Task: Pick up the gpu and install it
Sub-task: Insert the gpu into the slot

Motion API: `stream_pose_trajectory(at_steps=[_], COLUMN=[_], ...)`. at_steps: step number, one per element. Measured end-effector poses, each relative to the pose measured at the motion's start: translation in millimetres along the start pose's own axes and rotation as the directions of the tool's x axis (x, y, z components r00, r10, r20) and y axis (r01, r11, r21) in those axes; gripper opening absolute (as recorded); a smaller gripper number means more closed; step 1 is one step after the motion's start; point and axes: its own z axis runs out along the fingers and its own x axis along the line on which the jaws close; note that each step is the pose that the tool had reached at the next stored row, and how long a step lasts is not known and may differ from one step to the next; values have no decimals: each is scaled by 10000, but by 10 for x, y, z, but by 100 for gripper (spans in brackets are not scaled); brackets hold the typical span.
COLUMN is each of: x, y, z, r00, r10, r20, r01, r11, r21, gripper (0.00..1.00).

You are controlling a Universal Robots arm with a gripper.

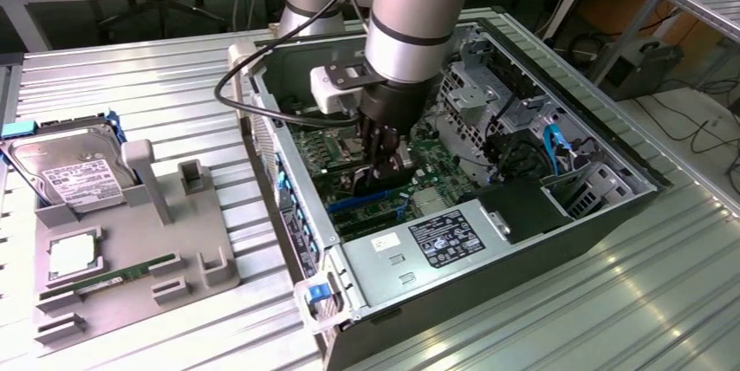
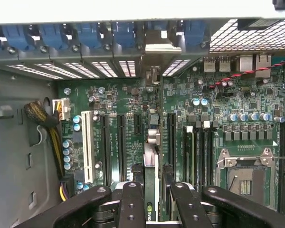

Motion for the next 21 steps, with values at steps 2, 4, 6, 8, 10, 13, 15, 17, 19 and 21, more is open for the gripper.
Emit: stream_pose_trajectory(at_steps=[2, 4, 6, 8, 10, 13, 15, 17, 19, 21], x=[-4, -9, -15, -26, -35, -42, -43, -43, -44, -45], y=[2, 6, 8, 10, 12, 19, 29, 42, 56, 70], z=[11, 30, 42, 49, 54, 60, 61, 65, 69, 80], r00=[10000, 10000, 10000, 10000, 10000, 10000, 10000, 10000, 10000, 10000], r10=[6, 8, 8, 7, 2, 1, 0, 0, -1, 0], r20=[1, 1, -1, 0, 1, 2, -2, 1, 1, 2], r01=[-6, -8, -8, -7, -2, -1, 0, 0, 1, 0], r11=[10000, 10000, 10000, 10000, 10000, 10000, 10000, 10000, 10000, 10000], r21=[1, 1, 0, 1, 1, 1, -1, 1, 2, 4], gripper=[26, 26, 26, 26, 26, 26, 26, 26, 26, 26])
